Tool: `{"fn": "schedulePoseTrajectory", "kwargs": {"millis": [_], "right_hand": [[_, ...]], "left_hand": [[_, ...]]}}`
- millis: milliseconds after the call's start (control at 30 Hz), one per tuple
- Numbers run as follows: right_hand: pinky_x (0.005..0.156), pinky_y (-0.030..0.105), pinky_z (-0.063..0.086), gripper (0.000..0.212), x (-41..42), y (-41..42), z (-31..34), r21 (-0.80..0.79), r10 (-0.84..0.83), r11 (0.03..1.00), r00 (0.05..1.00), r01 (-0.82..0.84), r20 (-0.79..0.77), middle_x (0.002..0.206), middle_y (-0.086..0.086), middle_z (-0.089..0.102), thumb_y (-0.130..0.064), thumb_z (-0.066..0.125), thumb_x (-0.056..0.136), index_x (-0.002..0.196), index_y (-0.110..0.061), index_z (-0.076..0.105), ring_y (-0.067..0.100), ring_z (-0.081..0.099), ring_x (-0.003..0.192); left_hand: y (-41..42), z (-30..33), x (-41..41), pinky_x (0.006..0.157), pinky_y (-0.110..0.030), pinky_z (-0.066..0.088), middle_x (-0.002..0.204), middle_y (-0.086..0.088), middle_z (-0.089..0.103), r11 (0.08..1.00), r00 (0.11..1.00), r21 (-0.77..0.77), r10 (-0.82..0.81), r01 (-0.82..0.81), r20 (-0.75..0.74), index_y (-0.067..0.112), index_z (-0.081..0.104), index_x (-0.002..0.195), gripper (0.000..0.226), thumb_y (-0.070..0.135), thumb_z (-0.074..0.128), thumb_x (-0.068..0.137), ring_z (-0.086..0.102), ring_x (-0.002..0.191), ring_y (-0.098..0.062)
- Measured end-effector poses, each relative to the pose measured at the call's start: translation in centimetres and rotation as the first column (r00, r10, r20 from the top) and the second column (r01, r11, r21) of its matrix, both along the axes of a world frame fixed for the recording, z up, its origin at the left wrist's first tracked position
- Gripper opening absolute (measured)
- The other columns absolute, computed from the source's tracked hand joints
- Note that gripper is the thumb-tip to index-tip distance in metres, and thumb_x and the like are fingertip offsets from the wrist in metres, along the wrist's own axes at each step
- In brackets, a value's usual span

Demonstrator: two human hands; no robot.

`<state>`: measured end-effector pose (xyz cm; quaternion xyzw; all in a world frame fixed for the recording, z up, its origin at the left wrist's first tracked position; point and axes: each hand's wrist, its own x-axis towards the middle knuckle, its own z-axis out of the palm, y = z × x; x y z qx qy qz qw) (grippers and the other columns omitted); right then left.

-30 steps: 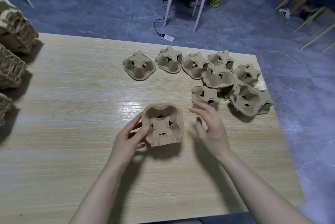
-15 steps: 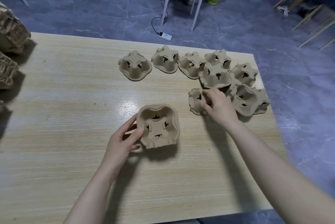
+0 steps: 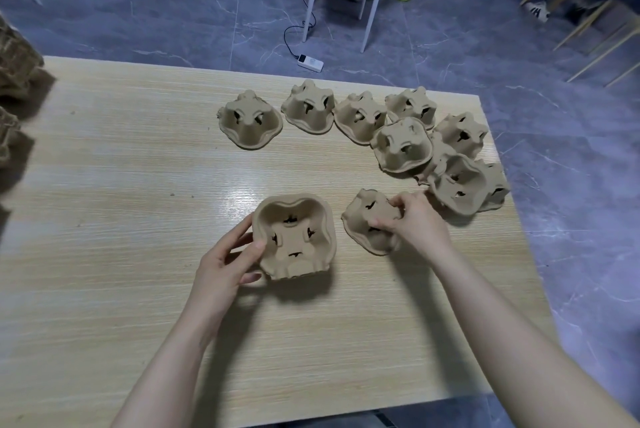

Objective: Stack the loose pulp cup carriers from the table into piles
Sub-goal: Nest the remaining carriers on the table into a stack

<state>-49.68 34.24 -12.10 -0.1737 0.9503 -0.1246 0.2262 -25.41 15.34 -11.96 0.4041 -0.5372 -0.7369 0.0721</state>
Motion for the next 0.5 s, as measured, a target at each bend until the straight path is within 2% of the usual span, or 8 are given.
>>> {"fn": "schedulePoseTrajectory", "kwargs": {"millis": [167,267,333,400,500], "right_hand": [[0.083,0.042,0.049,0.054,0.9,0.2,0.1,-0.092,0.030,0.995,0.998,-0.035,-0.056,0.122,0.001,0.047,-0.048,0.084,0.067,0.103,-0.016,0.058,0.024,0.057,0.103],[0.096,0.038,0.044,0.042,1.5,0.9,0.4,-0.165,0.060,0.984,0.997,-0.066,-0.039,0.142,0.003,0.045,-0.043,0.084,0.068,0.087,-0.022,0.054,0.023,0.048,0.128],[0.103,0.038,0.040,0.038,1.9,1.4,0.8,-0.209,0.074,0.975,0.997,-0.071,0.005,0.146,0.006,0.046,-0.041,0.086,0.067,0.076,-0.028,0.052,0.020,0.041,0.137],[0.101,0.039,0.042,0.036,2.3,1.8,1.3,-0.231,0.095,0.969,0.995,-0.087,0.020,0.138,0.003,0.053,-0.039,0.087,0.065,0.072,-0.028,0.053,0.018,0.048,0.129],[0.083,0.039,0.047,0.037,3.0,2.2,1.7,-0.318,0.091,0.944,0.996,-0.089,-0.008,0.104,-0.008,0.055,-0.032,0.089,0.063,0.081,-0.022,0.057,0.009,0.055,0.093]], "left_hand": [[0.1,0.1,0.0,0.094,-0.051,0.055,0.111,0.017,0.072,1.000,1.000,-0.005,0.001,-0.001,0.001,0.043,0.063,0.128,0.054,0.039,0.071,0.075,0.069,0.107,-0.014],[0.0,0.0,0.1,0.095,-0.052,0.055,0.112,0.018,0.072,1.000,1.000,-0.002,-0.002,0.002,-0.008,0.046,0.063,0.127,0.053,0.043,0.080,0.076,0.069,0.108,-0.015],[0.0,-0.1,0.1,0.094,-0.051,0.055,0.113,0.019,0.072,1.000,1.000,-0.005,-0.008,0.008,-0.011,0.049,0.063,0.125,0.059,0.053,0.079,0.068,0.069,0.108,-0.014],[0.0,-0.2,0.1,0.094,-0.051,0.055,0.112,0.019,0.072,1.000,1.000,-0.001,-0.005,0.005,-0.016,0.050,0.064,0.124,0.065,0.058,0.075,0.060,0.069,0.108,-0.015],[0.0,-0.4,0.0,0.095,-0.052,0.055,0.110,0.018,0.073,1.000,1.000,0.007,0.000,0.000,-0.019,0.051,0.066,0.120,0.055,0.051,0.081,0.067,0.069,0.108,-0.016]]}}
